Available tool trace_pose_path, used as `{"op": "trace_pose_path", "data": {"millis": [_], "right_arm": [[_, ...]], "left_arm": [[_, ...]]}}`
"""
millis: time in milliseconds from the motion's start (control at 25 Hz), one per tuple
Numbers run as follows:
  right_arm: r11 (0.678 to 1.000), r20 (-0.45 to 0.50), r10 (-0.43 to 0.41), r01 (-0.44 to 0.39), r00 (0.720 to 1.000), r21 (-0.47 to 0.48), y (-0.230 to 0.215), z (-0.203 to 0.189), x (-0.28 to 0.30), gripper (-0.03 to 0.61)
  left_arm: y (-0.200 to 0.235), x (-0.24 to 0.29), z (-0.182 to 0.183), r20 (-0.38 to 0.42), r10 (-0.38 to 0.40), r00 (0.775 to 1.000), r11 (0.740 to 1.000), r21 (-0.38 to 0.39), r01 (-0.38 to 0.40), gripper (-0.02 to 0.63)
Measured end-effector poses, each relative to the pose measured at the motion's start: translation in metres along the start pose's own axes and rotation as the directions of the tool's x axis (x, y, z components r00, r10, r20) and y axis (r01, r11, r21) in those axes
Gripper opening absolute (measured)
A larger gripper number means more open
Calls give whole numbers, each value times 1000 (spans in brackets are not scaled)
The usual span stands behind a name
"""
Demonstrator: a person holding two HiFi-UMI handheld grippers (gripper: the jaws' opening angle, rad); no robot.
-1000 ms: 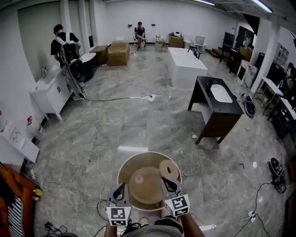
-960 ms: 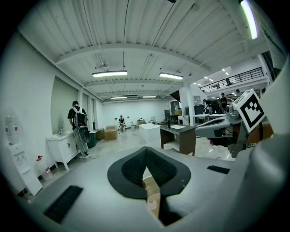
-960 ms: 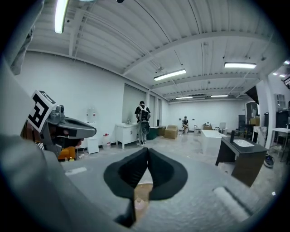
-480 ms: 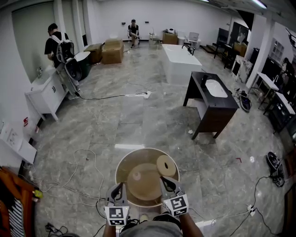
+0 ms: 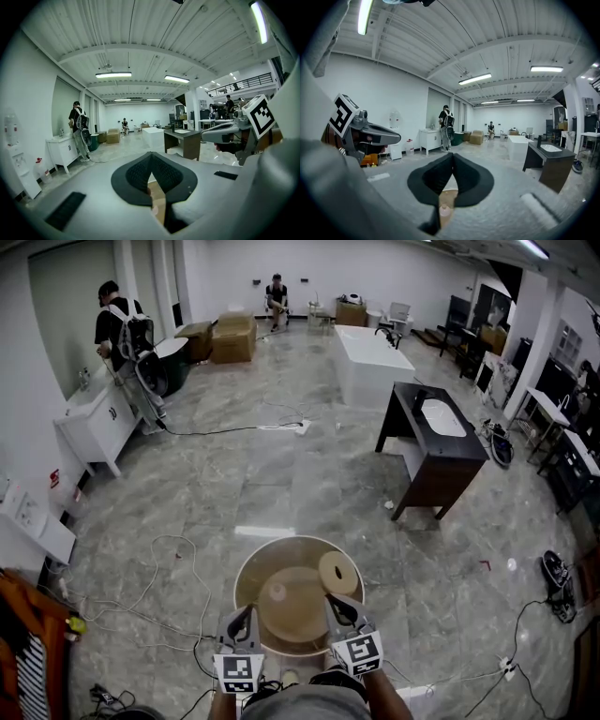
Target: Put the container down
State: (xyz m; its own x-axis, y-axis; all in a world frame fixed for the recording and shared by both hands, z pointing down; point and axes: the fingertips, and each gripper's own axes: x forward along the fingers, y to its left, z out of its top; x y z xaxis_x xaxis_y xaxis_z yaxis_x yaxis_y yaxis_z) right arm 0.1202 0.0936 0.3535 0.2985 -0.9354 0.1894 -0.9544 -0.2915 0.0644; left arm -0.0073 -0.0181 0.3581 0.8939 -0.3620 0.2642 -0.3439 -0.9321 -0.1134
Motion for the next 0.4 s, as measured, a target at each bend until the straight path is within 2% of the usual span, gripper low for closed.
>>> {"op": "trace_pose_path", "data": {"millis": [400], "right_arm": [[1000,2,8,-8,1000,-1,-3,-3,2,0]], "left_arm": [[-4,3,3,-2,-5,1000,1000,7,5,17]]}}
